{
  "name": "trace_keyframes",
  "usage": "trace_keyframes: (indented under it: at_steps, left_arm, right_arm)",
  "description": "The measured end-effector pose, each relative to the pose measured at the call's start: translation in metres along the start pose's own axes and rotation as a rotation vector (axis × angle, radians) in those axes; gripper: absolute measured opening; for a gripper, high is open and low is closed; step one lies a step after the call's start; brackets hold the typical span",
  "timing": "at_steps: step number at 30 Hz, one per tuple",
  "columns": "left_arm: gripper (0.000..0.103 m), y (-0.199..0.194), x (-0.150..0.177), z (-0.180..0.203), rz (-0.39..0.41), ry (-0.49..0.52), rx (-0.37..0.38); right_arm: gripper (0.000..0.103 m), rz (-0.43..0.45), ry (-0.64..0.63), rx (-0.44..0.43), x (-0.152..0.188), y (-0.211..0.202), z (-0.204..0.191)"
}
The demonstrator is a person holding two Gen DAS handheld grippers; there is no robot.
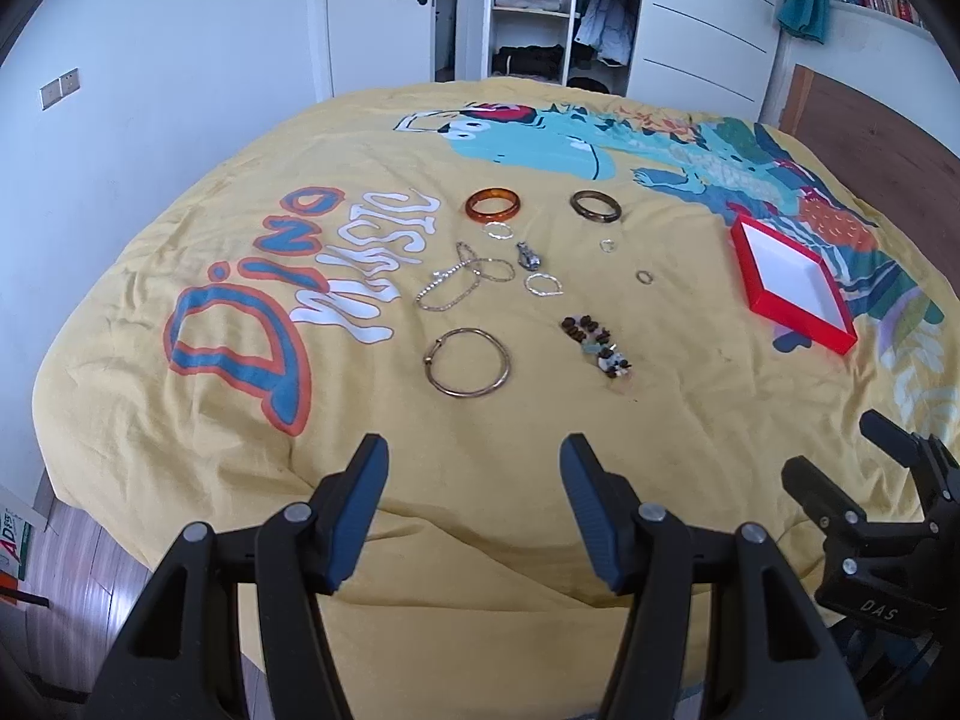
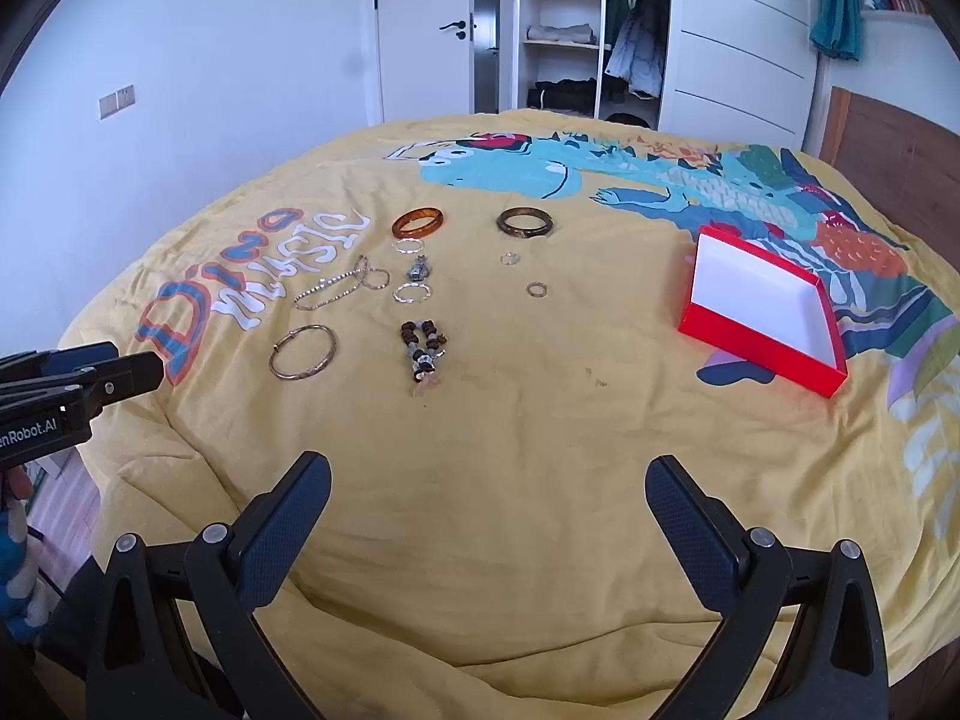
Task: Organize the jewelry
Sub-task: 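Move both grippers toward the jewelry on the bed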
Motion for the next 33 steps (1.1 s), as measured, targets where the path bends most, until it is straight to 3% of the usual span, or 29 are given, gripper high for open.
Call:
trace_keyframes:
  at_steps: [6, 11, 23, 33]
  left_arm:
    - [0.058, -0.007, -0.003, -0.005, 0.024, -0.019, -0.028]
    - [0.058, 0.0, 0.0, -0.01, -0.002, -0.026, -0.036]
    - [0.058, 0.052, -0.001, -0.028, -0.069, -0.039, -0.052]
    - [0.057, 0.12, 0.004, -0.044, -0.153, -0.098, -0.061]
  right_arm:
    - [0.103, 0.002, 0.007, -0.014, -0.004, -0.004, 0.002]
    - [0.103, -0.007, 0.012, -0.021, -0.003, 0.001, 0.001]
    - [0.102, -0.046, -0.037, -0.051, -0.008, 0.04, -0.007]
    - [0.079, -0.131, -0.019, -0.127, -0.015, 0.107, -0.017]
Point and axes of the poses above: each gripper's, at about its wrist camera, not at the fingertips, and y roughly the way its jaws point, z to its right, x to its underside, the point moved 5 cm from there along y, roughly the way its jaws point, and after that the axes turned 14 degrees about z, right-handed, at the moved point
